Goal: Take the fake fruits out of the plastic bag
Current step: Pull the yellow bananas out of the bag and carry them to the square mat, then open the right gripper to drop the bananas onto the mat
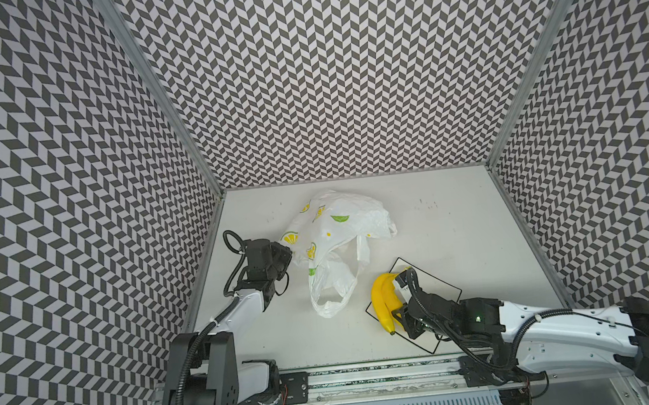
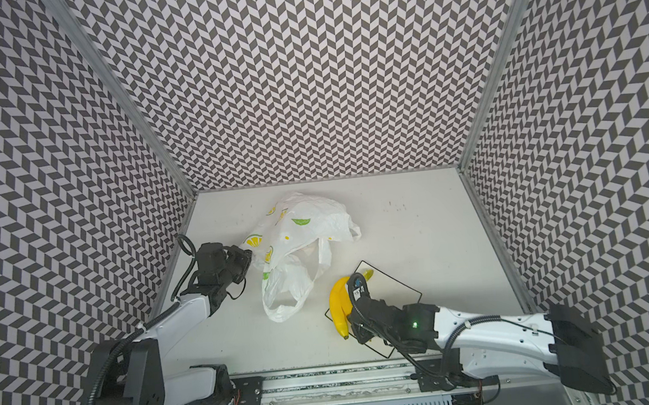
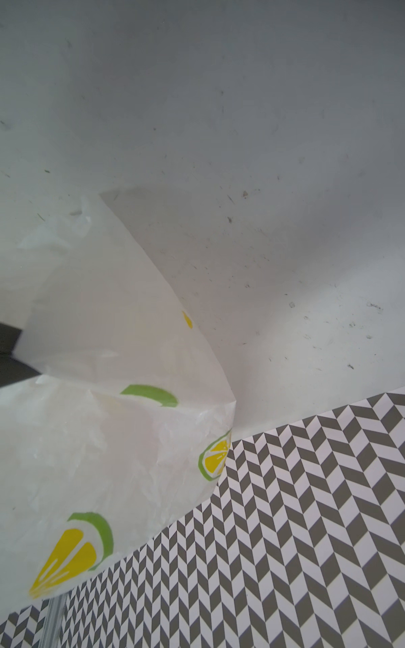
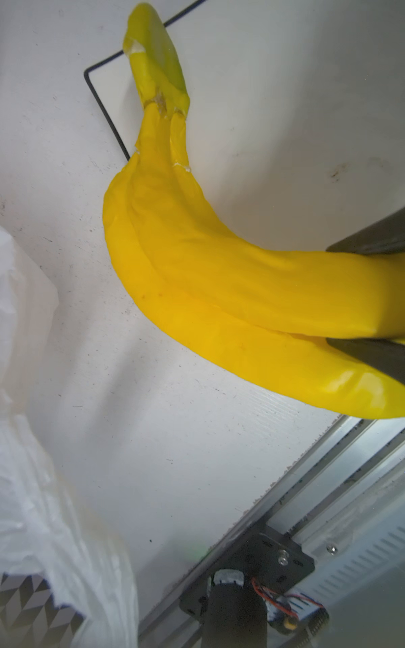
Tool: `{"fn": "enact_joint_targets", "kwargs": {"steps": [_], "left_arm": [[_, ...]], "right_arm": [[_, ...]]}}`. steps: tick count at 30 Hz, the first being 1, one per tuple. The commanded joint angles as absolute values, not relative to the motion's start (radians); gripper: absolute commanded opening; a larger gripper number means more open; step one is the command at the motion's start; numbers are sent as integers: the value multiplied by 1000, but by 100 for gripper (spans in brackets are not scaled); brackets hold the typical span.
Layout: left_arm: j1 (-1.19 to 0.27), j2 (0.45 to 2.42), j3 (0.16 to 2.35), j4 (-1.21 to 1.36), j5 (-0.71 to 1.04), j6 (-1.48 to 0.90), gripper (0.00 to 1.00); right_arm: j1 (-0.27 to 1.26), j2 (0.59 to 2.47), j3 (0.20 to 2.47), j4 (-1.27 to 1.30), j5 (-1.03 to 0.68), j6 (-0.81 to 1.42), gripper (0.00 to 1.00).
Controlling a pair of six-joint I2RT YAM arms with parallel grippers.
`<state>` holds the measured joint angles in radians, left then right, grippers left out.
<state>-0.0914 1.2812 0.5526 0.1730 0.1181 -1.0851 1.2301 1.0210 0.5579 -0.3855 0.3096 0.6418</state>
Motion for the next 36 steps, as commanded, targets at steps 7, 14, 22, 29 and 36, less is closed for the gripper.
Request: {"fn": "enact_joint_targets", "kwargs": {"steps": [7,14,22,29,36], "left_arm": [[-95,1291,592,167,124,-1062,0],[-96,1295,593,176,126,-1066,0],[-96,1286,587,175,124,-1065,0],[-95,1287,589,171,129,-1061,0],[-96,1287,588,172,130,-1057,0]], "right_arm": [[1248,1052,511,-253,415,696,0],[1283,1019,492,-322,390,755,3],[1292,1055,476,-320,414,783,11],[1292,1062,485,-337,413,792,44],[1293,990,554,-426,416,776,59]]}}
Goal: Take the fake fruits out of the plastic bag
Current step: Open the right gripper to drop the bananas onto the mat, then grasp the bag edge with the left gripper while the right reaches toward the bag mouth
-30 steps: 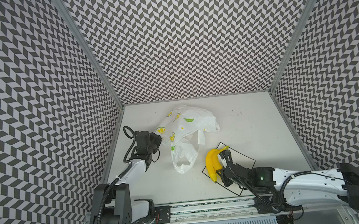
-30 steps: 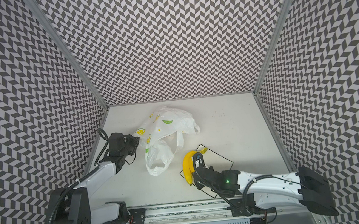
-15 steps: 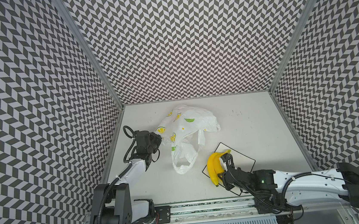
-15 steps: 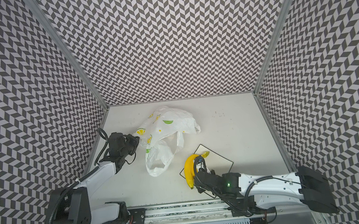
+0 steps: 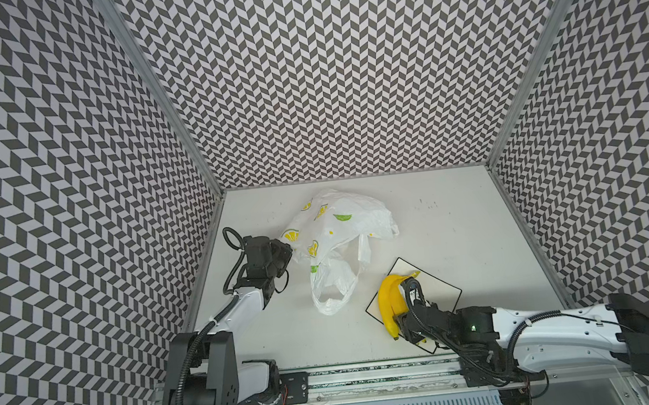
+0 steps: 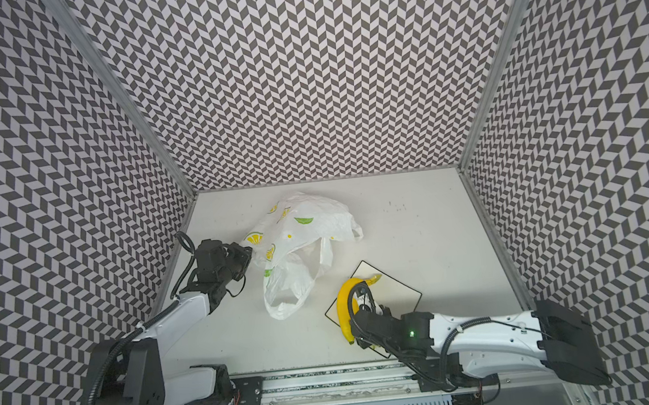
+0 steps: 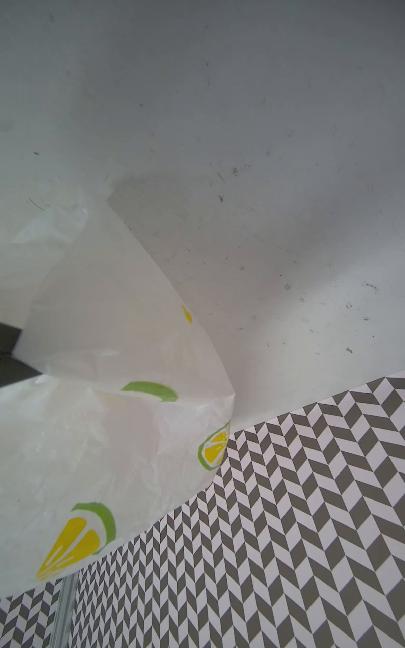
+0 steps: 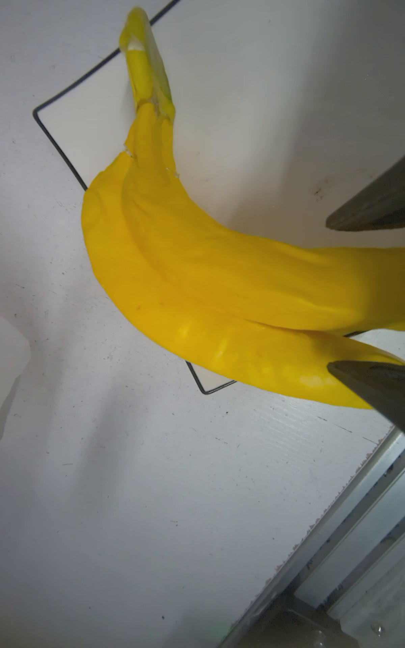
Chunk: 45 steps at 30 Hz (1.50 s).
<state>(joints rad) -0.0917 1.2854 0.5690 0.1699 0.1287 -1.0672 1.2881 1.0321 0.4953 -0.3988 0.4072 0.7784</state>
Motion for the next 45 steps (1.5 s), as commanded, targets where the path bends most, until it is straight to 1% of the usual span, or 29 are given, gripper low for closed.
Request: {"fn": "enact_joint_targets", "kwargs": {"steps": [1,3,5,7,10,13,15,19,24,25,27,28,29,31,32,34,37,39,41,45], "left_arm": [[-96,1286,589,172,130,-1057,0],[-96,1285,588,175,130,-1054,0],[-95,1282,589,175,133,-1051,0],[-96,1278,589,173,134,-1049,0],[-96,1267,581,170,136,-1047,0],[-96,1254,576,160,140,-1047,0],[-95,1242,572,151,141,-1046,0],[-97,1233,569,137,154,-1040,0],[-99,1235,570,127,193,-1035,0],[-99,1232,572,121,198,-1029,7],[-99,1211,580,95,192,-1013,32],[-98,1190,587,71,183,-995,48],[-99,1165,601,38,164,-970,61],[-100,1108,635,-38,120,-912,77],[-98,1074,657,-82,95,-872,81],[-104,1024,708,-153,60,-784,86],[-147,981,814,-255,19,-635,87],[-208,992,908,-339,-3,-528,87],[-303,1029,1004,-430,-39,-423,88],[-465,1125,1148,-561,-92,-279,89]], "right_arm": [[1292,975,572,-434,419,760,59],[1288,938,620,-438,426,715,59],[1258,913,662,-421,396,658,58],[1194,917,694,-375,321,593,55],[1074,981,740,-258,200,505,52],[999,1105,805,-120,119,429,51],[958,1211,864,-38,82,425,50],[909,1409,944,92,61,489,47],[880,1627,1035,154,34,578,43],[879,1654,1042,181,27,580,43],[877,1692,1061,207,19,568,43],[875,1705,1074,206,16,558,43],[872,1713,1087,196,12,542,43],[865,1711,1103,171,16,519,44],[860,1704,1103,167,15,506,45],[847,1685,1103,155,10,489,47],[824,1652,1098,134,-12,473,51],[811,1637,1089,138,-28,469,55],[799,1629,1077,154,-46,471,57],[774,1629,1084,164,-97,487,58]]}}
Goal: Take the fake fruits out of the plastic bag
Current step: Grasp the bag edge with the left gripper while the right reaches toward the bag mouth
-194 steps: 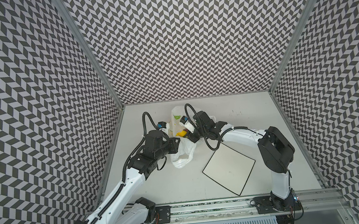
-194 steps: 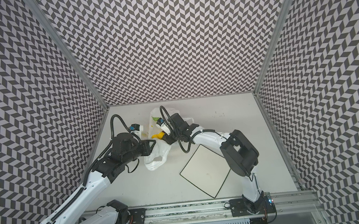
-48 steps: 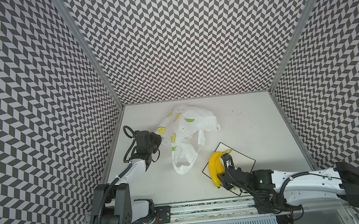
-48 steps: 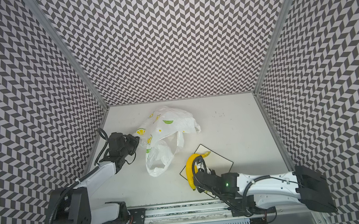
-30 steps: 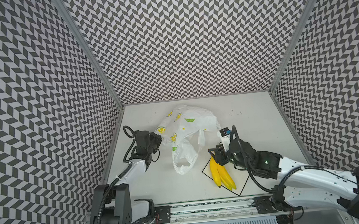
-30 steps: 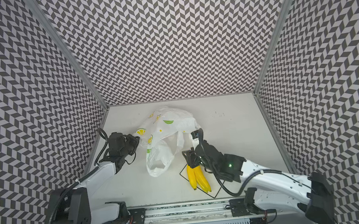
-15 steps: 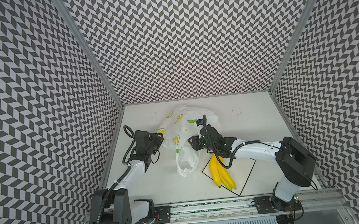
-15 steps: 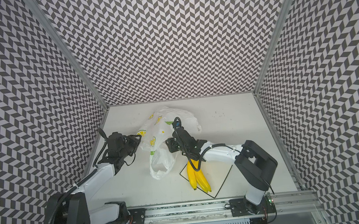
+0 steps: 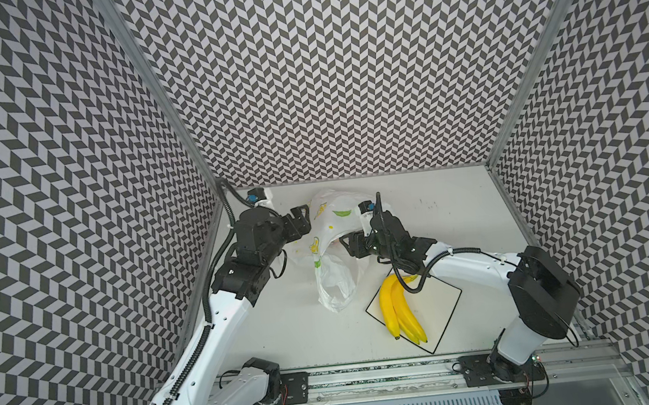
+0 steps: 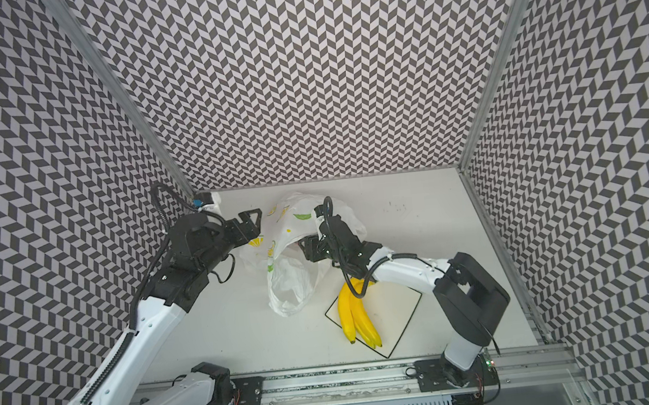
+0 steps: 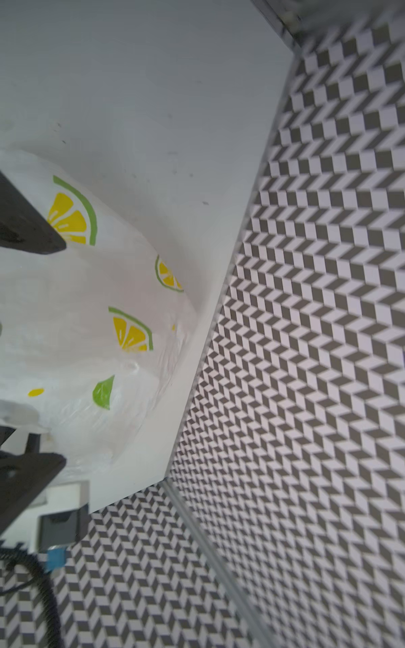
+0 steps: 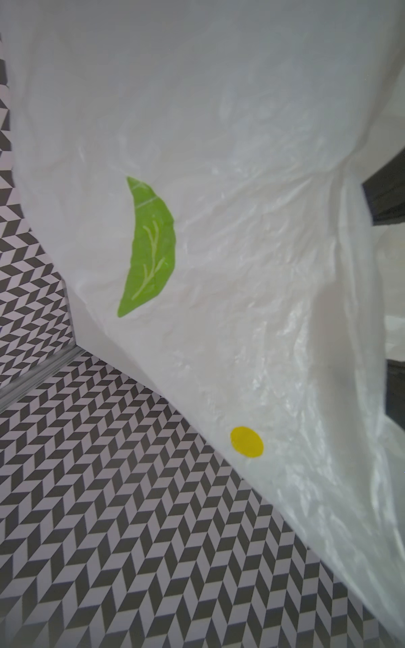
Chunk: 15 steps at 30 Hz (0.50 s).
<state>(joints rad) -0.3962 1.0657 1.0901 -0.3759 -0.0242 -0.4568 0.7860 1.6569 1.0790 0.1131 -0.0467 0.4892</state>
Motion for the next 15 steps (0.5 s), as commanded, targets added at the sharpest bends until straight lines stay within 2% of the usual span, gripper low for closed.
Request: {"fn": "enact_joint_targets", "kwargs": {"steps": [1,6,15], "left_arm": [[-498,1154,1191,-604,-108,-260,90],[-593,1263,1323,-753,-141,-165,91],[-609,1312,1339,-831,-88,-30,91]], "right_arm": [[765,1629,1085,167,-110,496,58],[729,1642,1069,233,-195,533,59],[693,1647,1068,281,-264,573,57]]}}
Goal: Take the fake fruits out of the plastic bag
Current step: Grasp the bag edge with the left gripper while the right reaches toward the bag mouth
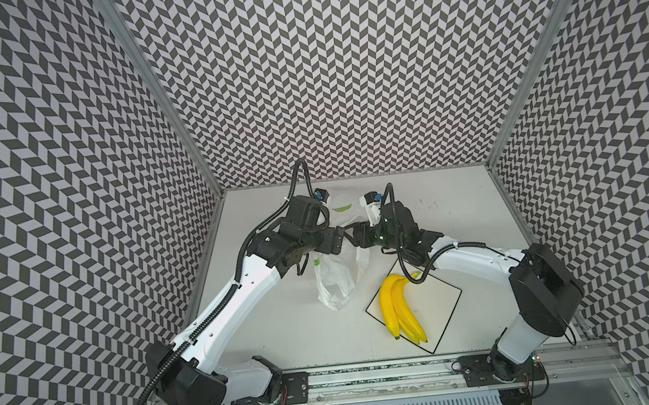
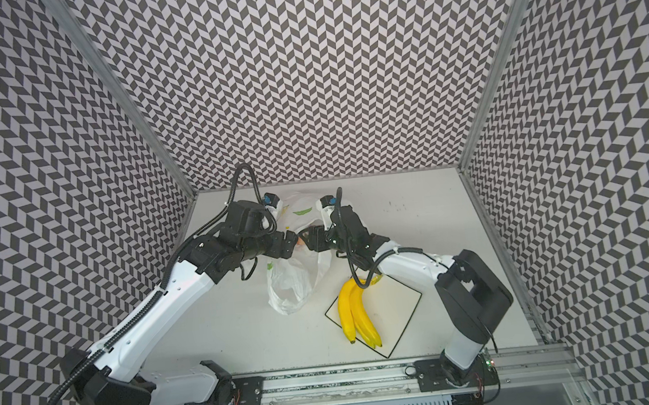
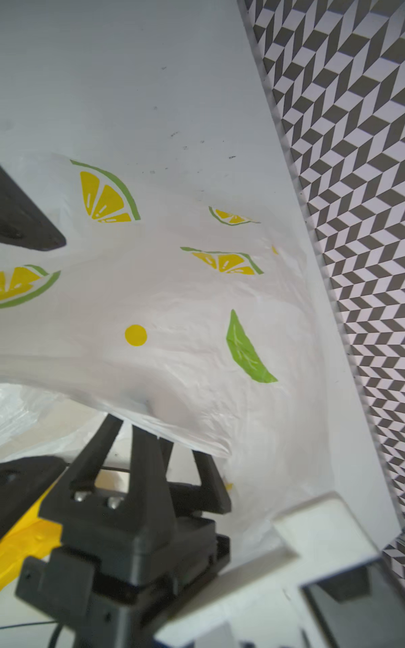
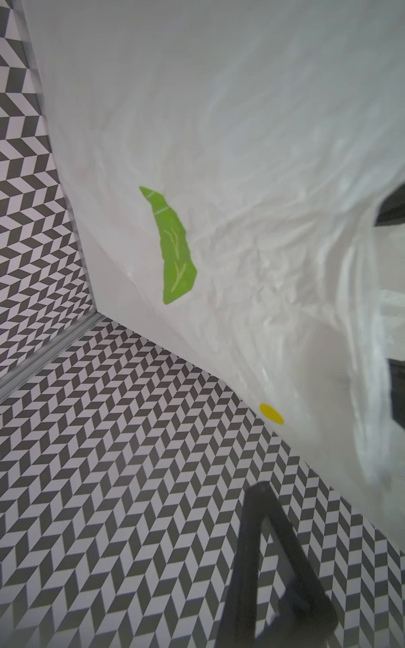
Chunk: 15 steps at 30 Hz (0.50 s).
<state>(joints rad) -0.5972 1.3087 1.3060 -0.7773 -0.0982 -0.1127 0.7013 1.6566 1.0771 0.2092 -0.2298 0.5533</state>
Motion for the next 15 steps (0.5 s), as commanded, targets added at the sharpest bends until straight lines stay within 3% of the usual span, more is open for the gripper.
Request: {"fn": "enact_joint_targets", "kwargs": {"steps": [1,6,15], "left_arm": [[-610,1316,1339,-831,-100,-18,91],[-609,1366,1341,-813,-182,29,81],[-609,1438,1369,-722,-248,-9,35]], "right_arm": [[690,1646,1068,281,-265,572,57],[681,1646,1073,293,-271,583,57],[675,1617,1081,280,-276,571,55]]}}
